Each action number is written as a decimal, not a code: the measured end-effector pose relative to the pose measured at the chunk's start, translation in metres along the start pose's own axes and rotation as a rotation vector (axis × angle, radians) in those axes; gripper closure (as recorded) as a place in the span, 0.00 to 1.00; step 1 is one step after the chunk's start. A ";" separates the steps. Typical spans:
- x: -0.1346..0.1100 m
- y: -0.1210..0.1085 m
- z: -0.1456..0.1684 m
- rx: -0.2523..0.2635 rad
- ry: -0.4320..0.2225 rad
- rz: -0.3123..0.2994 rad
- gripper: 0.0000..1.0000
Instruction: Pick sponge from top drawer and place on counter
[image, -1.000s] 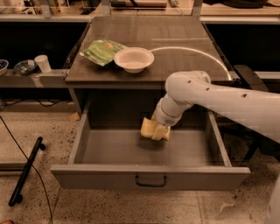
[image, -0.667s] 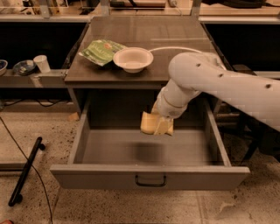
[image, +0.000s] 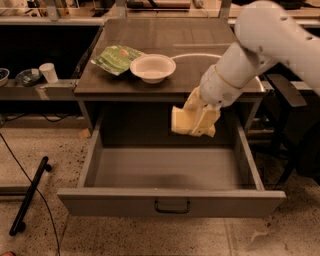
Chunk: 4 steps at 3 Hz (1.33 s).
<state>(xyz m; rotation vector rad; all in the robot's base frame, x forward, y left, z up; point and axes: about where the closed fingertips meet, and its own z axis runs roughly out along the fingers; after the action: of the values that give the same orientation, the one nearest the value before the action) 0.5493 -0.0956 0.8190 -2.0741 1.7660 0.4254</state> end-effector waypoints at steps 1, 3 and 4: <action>0.002 -0.008 -0.048 0.069 -0.040 0.126 1.00; -0.006 -0.074 -0.066 0.284 -0.110 0.273 1.00; -0.002 -0.088 -0.082 0.338 -0.052 0.302 1.00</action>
Offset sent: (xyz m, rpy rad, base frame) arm 0.1450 -0.0274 0.1084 0.2697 -0.2538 -0.6252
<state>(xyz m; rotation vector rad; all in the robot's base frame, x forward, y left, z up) 0.6345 -0.1204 0.9002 -1.5617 1.9700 0.2376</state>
